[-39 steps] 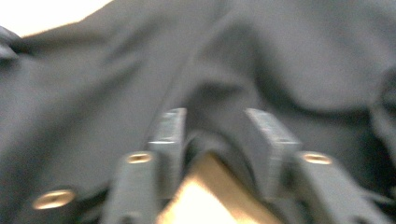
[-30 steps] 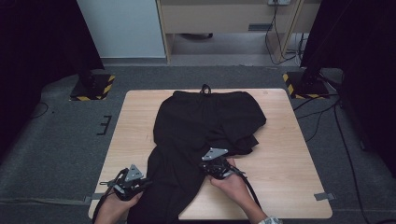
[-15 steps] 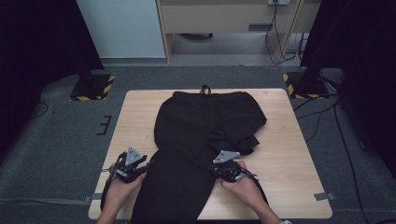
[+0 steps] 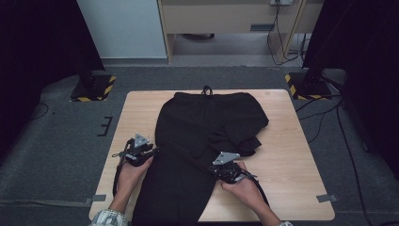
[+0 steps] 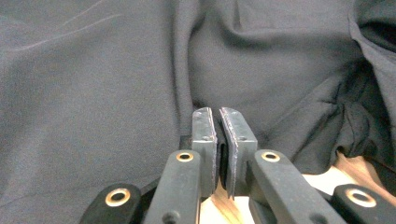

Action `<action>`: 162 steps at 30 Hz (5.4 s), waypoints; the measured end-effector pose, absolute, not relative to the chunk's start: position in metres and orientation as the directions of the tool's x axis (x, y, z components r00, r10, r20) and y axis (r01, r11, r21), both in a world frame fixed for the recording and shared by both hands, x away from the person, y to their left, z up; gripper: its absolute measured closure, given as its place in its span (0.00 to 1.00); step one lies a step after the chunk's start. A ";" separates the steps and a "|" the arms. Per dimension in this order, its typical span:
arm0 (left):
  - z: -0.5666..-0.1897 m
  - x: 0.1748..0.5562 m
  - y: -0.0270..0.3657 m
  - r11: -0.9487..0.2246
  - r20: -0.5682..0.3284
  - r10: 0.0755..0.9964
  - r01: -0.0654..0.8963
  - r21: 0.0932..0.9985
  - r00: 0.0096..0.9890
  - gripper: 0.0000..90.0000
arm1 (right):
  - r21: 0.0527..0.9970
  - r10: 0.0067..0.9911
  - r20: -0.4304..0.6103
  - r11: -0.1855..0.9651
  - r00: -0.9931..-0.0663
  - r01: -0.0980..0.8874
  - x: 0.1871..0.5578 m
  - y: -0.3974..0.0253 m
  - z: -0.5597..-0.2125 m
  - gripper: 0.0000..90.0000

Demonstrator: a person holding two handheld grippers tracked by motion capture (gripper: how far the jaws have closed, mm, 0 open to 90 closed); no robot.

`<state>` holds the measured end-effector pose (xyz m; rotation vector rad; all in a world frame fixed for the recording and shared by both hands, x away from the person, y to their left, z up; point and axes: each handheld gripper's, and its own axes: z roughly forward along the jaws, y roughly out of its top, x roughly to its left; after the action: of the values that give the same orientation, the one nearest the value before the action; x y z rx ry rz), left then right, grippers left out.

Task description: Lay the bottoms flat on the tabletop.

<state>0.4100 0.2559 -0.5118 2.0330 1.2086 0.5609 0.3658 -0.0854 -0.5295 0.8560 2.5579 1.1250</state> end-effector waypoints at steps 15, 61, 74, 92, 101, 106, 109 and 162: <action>-0.518 0.440 0.249 -0.331 -0.028 0.874 0.635 0.698 0.486 0.99 | 0.724 0.581 0.028 0.550 -0.814 0.417 0.367 -0.082 -0.529 0.94; -0.519 0.336 0.246 -0.464 0.066 0.822 0.600 0.652 0.565 0.75 | 0.744 0.530 0.011 0.563 -0.848 0.361 0.349 -0.064 -0.532 0.60; -0.511 0.330 0.250 -0.429 0.112 0.841 0.528 0.733 0.529 0.46 | 0.837 0.691 -0.009 0.401 -0.723 0.373 0.364 -0.130 -0.490 0.35; -0.511 0.332 0.250 -0.435 0.139 0.848 0.524 0.732 0.511 0.40 | 0.769 0.802 -0.158 0.466 -0.577 0.437 0.403 -0.166 -0.499 0.97; -0.512 0.333 0.248 -0.435 0.131 0.846 0.529 0.729 0.516 0.42 | 0.830 0.919 -0.053 0.259 -0.392 0.494 0.450 -0.228 -0.466 1.00; -0.513 0.334 0.247 -0.441 0.131 0.845 0.536 0.720 0.519 0.42 | 0.756 0.944 -0.061 0.256 -0.324 0.603 0.468 -0.262 -0.489 1.00; -0.514 0.334 0.248 -0.439 0.129 0.846 0.540 0.718 0.517 0.42 | 0.733 0.946 -0.057 0.256 -0.318 0.631 0.470 -0.268 -0.501 0.99; -0.514 0.335 0.248 -0.439 0.132 0.847 0.536 0.721 0.515 0.41 | 0.799 0.763 -0.068 0.428 -0.643 0.423 0.435 -0.147 -0.493 1.00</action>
<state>0.3345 0.2478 -0.5139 2.1388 1.1225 0.6500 0.4347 -0.1470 -0.4931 1.0057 2.2630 1.0887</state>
